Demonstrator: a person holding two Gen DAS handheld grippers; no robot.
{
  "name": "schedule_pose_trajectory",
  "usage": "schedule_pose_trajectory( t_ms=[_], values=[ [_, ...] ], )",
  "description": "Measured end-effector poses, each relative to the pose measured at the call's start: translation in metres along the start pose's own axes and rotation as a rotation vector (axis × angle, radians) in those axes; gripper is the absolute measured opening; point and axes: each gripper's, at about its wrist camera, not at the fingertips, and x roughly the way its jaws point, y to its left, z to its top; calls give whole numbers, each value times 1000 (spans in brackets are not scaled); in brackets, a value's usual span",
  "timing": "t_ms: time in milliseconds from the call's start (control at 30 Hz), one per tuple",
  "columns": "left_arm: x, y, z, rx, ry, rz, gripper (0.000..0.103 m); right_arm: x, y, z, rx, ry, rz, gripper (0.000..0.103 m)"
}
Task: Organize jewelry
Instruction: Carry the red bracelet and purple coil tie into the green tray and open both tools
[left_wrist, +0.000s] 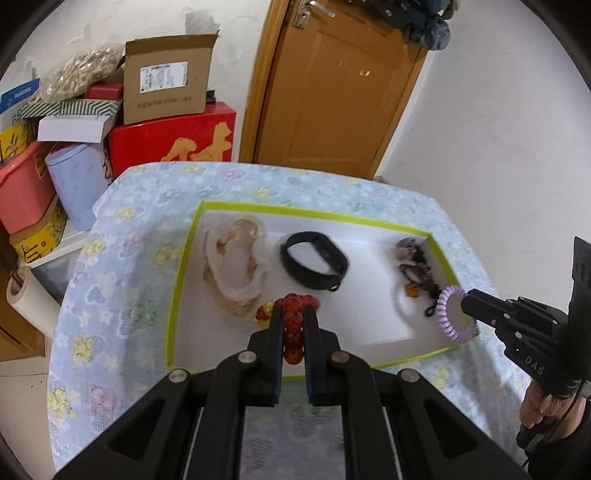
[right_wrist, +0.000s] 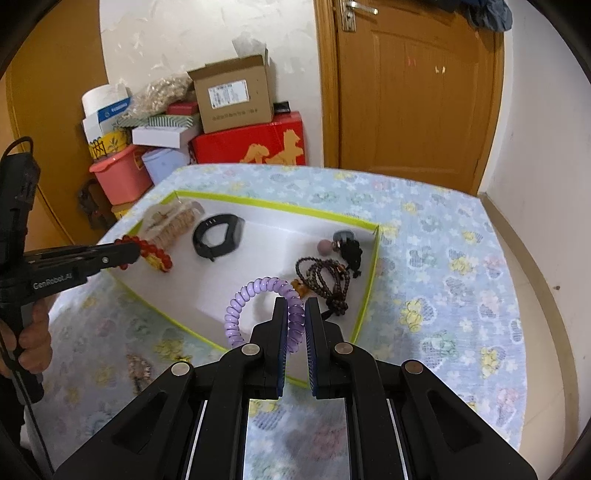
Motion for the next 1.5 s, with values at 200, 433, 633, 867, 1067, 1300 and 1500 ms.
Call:
schedule_pose_trajectory(
  t_ms=[200,433,633,867,1067,1300,1500],
  values=[
    [4,9,0,-8,5,27,10,17,-2,-4,3,40,-2,9],
    [8,20,-1,-22,10,67,10,28,-3,-6,-8,76,-15,9],
    [9,29,-6,-46,20,78,10,31,-4,-7,-14,93,-21,9],
    [8,26,-9,-28,19,95,10,34,-1,-5,-17,108,-26,12],
    [5,27,-10,-35,14,92,11,29,-1,-6,-10,97,-17,25],
    [-2,24,-12,-18,8,97,19,15,2,-7,-8,75,-9,32],
    [-17,22,-17,-15,-12,99,24,-3,6,-12,-1,53,-3,32]
  ],
)
